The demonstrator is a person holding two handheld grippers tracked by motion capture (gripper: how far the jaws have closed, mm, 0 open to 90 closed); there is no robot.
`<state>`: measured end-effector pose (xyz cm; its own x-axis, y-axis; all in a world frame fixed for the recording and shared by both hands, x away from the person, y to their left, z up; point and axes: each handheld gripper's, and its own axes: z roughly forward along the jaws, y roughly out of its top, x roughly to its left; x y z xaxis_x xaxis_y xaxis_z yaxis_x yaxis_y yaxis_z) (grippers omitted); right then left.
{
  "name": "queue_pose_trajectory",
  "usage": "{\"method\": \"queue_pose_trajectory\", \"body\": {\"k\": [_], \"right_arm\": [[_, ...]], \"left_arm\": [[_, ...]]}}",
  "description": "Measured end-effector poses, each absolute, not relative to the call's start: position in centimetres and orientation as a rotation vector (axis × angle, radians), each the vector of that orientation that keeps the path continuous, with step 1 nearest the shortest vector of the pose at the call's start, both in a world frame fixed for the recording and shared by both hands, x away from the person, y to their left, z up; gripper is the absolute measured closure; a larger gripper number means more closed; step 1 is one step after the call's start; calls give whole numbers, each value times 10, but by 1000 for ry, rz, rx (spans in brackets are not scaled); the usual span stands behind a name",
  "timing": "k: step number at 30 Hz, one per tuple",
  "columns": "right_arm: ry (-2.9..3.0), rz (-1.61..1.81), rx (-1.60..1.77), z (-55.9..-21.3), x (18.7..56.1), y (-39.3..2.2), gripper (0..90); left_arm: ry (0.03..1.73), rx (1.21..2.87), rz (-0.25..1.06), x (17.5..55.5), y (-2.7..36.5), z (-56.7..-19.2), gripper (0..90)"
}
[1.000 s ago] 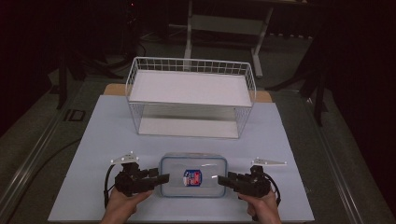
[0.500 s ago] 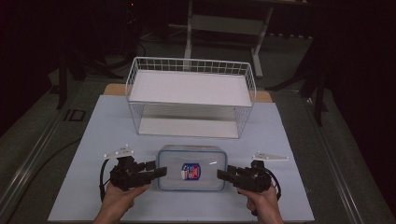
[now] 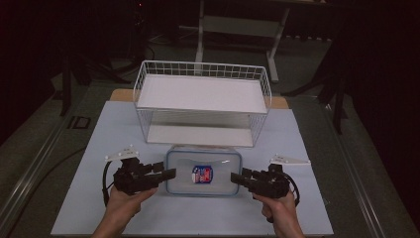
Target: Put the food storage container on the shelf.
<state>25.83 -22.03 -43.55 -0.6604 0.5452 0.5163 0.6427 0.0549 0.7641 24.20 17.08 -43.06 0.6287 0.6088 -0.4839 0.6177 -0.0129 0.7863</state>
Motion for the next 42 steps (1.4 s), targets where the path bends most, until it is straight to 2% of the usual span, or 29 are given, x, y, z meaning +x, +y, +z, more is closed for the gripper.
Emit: {"method": "queue_pose_trajectory", "body": {"k": [14,30,42], "right_arm": [[-2237,-1752,-1221,-415,265,-216,518],[-2274,-1860,-1160,-376,280,-210,518],[-2246,-1927,-1155,-368,289,-209,519]], "left_arm": [[985,1662,43,246,175,-409,490],[931,1627,117,259,181,-373,491],[910,1621,148,268,181,-361,491]]}}
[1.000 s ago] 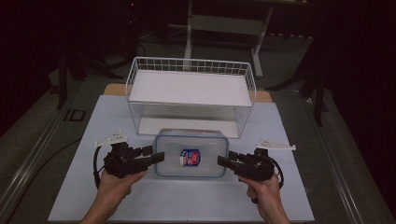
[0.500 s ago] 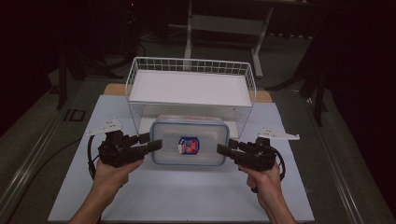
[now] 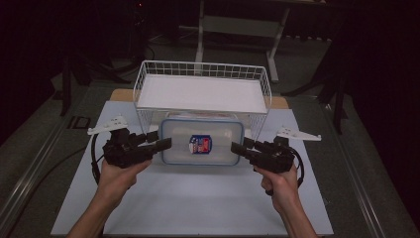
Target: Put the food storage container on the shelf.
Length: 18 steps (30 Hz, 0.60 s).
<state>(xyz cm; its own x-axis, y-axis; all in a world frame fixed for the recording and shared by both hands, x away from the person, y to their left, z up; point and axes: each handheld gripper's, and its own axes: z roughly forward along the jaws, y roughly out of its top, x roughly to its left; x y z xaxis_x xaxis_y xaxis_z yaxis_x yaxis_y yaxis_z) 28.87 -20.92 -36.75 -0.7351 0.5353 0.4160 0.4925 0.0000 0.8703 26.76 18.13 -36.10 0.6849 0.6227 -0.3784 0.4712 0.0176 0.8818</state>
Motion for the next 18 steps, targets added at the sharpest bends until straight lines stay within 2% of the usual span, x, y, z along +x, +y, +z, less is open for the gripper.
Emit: {"method": "queue_pose_trajectory", "body": {"k": [18], "right_arm": [[2149,1880,1048,-345,306,-208,520]], "left_arm": [[864,1592,183,287,183,-346,492]]}}
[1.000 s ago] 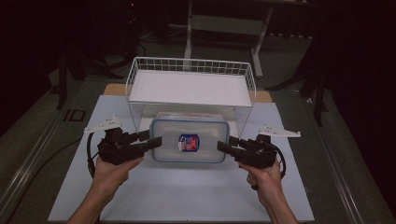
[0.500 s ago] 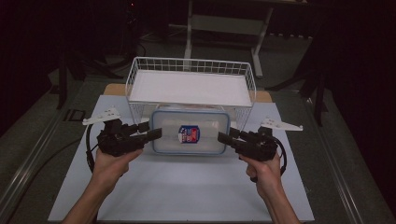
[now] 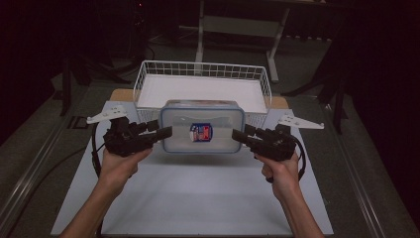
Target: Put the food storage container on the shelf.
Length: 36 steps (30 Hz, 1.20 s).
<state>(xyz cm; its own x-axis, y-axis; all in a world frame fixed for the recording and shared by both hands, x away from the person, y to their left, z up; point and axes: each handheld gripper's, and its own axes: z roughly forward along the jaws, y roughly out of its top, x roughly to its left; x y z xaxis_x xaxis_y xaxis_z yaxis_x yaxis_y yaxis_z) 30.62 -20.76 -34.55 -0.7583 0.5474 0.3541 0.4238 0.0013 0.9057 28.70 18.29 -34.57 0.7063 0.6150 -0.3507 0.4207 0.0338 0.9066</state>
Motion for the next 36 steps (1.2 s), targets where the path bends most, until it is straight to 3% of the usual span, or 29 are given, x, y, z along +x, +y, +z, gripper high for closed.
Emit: {"method": "queue_pose_trajectory", "body": {"k": [23,36], "right_arm": [[2063,1926,995,-323,336,-205,523],[2039,1936,1042,-318,368,-204,524]], "left_arm": [[831,1554,218,318,185,-327,492],[834,1561,199,359,187,-318,492]]}}
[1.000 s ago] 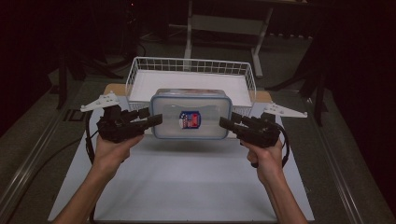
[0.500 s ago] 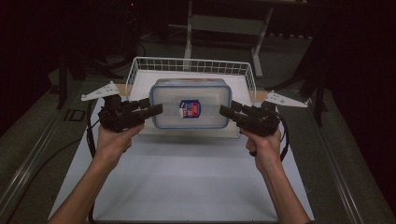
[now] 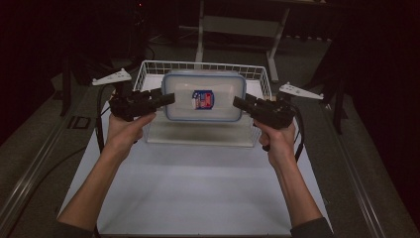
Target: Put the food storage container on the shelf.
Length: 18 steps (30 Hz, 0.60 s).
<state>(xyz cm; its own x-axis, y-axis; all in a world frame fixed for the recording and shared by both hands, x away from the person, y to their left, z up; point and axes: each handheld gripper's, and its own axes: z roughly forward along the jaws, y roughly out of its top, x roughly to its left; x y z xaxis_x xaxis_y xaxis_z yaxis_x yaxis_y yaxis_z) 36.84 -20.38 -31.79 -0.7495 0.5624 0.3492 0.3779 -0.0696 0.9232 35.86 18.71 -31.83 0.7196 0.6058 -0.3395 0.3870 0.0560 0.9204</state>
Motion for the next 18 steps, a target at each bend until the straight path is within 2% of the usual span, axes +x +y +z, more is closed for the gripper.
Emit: {"method": "queue_pose_trajectory", "body": {"k": [18], "right_arm": [[2075,1878,1184,-334,407,-195,521]], "left_arm": [[970,1541,190,398,189,-332,486]]}}
